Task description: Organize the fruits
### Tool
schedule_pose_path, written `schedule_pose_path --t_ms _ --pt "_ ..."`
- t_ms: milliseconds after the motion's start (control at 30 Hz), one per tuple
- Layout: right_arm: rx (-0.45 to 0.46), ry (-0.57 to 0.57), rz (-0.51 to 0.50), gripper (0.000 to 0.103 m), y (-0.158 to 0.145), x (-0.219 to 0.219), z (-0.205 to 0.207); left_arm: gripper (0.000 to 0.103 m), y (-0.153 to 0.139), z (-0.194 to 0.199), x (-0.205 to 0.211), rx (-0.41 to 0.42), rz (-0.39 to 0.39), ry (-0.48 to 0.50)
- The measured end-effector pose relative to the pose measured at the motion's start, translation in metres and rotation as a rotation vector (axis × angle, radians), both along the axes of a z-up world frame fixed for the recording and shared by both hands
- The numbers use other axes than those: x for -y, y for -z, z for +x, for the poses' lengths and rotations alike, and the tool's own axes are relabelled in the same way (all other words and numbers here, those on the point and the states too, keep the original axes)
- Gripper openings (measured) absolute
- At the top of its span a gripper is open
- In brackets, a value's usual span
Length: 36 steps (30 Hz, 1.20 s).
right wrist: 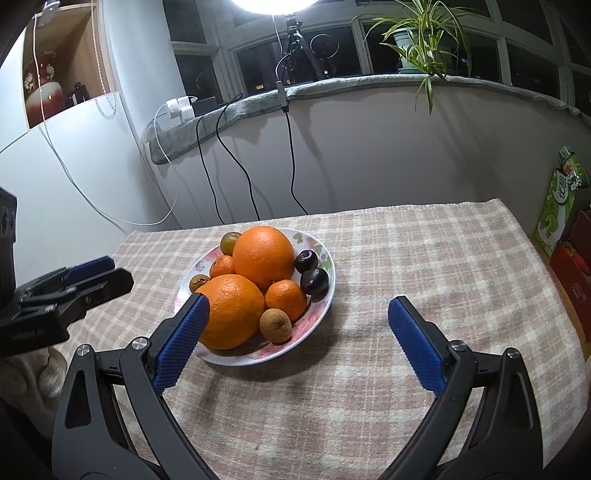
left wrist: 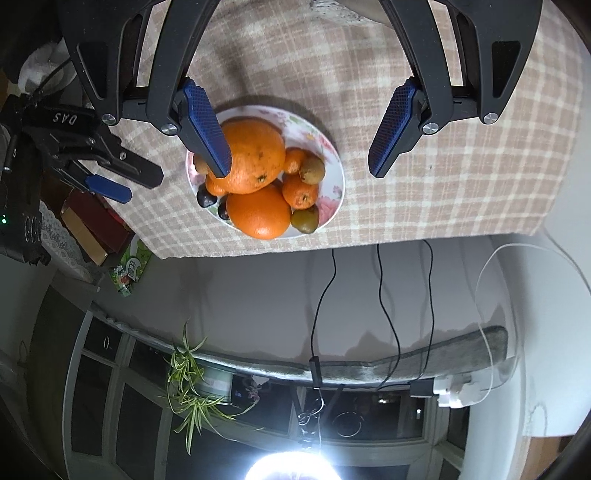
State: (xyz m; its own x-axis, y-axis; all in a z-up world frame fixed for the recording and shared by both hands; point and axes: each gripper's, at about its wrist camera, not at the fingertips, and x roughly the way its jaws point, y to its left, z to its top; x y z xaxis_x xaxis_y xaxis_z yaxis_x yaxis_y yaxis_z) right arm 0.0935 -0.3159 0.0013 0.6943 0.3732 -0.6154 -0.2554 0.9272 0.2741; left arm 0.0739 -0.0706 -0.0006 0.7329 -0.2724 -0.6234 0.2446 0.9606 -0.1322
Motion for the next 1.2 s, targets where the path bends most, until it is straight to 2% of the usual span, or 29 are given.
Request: schedule_pose_path --t_ms 1200 --pt "-0.008 -0.005 -0.022 0.099 0.003 -0.01 -0.003 0.08 0.002 -0.013 -0.008 0.01 -0.005 -0.026"
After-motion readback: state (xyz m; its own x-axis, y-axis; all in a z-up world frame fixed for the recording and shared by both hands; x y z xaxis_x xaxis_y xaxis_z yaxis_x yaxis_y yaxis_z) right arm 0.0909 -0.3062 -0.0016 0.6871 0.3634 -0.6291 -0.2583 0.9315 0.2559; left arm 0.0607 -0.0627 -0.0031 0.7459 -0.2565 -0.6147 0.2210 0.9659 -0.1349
